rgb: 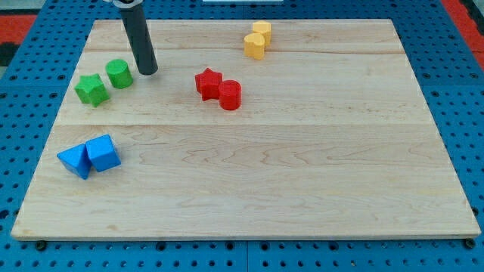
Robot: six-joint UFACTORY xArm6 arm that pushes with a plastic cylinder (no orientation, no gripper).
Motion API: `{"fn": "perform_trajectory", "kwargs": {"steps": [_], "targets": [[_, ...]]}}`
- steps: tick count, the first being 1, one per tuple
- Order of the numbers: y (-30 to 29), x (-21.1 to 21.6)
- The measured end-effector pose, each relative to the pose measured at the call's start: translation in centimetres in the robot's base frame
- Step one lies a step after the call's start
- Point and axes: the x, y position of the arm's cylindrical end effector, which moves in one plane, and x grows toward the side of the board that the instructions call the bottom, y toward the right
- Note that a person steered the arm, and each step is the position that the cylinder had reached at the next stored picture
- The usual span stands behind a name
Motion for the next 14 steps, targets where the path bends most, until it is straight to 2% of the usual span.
{"fn": "perform_trajectory", "kwargs": {"steps": [6, 8, 9, 10, 11, 13, 14], "targets": [[-1.4, -1.9], [-5.4, -2.9], [-7.9, -2.0], [-7.1, 2.7], [-3.4, 4.4], [-2.8, 0.1], [-0.3, 0.1]]}}
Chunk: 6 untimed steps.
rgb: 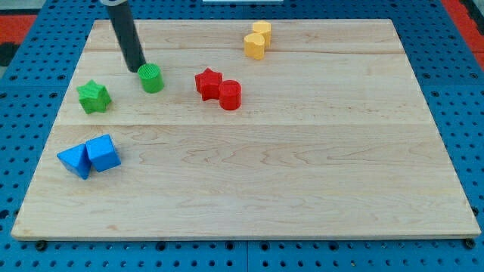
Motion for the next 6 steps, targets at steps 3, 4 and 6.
{"fn": "perform_trajectory", "kwargs": {"steps": [3, 4, 6], "targets": [[10.7, 10.1], [10.8, 12.1], [7.0, 10.2]]}}
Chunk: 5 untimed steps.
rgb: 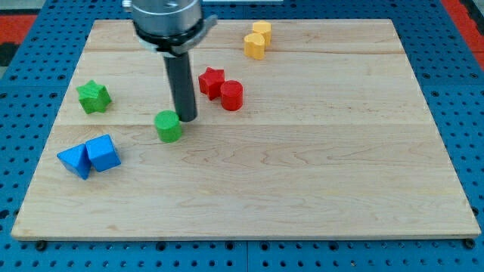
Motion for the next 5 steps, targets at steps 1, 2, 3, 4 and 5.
{"fn": "perform_trajectory", "kwargs": {"steps": [1, 2, 3, 4, 5], "targets": [[-0.3, -1.8], [-2.9, -1.3], [-3.5, 1.0], [-5.4, 1.5], [-7.7, 1.8]]}}
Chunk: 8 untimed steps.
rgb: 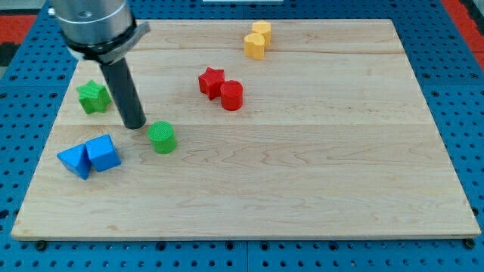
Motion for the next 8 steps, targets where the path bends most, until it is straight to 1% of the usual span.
{"fn": "perform_trajectory", "kwargs": {"steps": [1, 2, 3, 4, 5, 6, 7, 8], "targets": [[3.9, 1.0], [7.1, 5.7], [11.5, 6.9], [12.1, 3.2], [17.3, 5.8], [17.0, 9.9], [17.0, 11.8], [17.3, 7.1]]}}
